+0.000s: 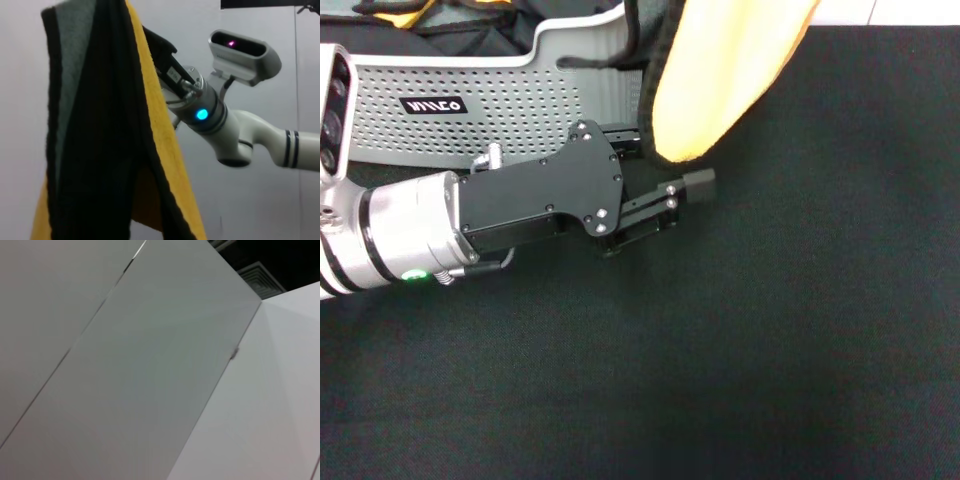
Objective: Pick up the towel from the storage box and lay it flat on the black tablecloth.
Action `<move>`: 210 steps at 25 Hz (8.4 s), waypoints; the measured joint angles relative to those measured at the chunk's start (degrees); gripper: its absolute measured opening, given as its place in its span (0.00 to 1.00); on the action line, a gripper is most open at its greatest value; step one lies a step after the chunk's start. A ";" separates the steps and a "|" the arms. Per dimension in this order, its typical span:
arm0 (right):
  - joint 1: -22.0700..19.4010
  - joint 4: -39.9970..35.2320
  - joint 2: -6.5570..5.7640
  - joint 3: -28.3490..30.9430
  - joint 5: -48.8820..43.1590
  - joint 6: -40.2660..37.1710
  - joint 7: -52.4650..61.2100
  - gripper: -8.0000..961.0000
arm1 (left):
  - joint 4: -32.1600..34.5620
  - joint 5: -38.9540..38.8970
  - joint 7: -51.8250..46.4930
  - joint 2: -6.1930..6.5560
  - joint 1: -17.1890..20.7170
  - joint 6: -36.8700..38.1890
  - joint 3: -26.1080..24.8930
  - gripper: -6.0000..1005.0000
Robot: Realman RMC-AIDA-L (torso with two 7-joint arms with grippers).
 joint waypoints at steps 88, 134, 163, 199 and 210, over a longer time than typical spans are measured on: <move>1.70 35.72 -0.14 -15.14 -9.05 16.53 8.86 0.03 | 8.15 37.28 -30.78 8.36 -5.52 -23.24 -11.90 0.02; 9.16 43.09 0.03 -15.45 -10.91 25.33 8.31 0.05 | 15.52 45.79 -33.70 3.87 -6.11 -28.94 -11.94 0.03; 1.99 33.86 -0.65 -16.09 -11.03 20.49 13.96 0.52 | 18.63 36.37 -35.45 5.67 -0.20 -22.20 -12.39 0.50; -11.27 29.19 -1.15 -3.88 -13.11 -37.51 12.02 0.92 | 12.46 6.17 -14.95 9.08 7.37 17.56 -3.87 0.57; -9.11 29.32 -0.42 -4.21 -13.14 -35.72 11.94 0.92 | 9.43 5.61 -11.55 10.62 7.42 17.54 -2.97 0.57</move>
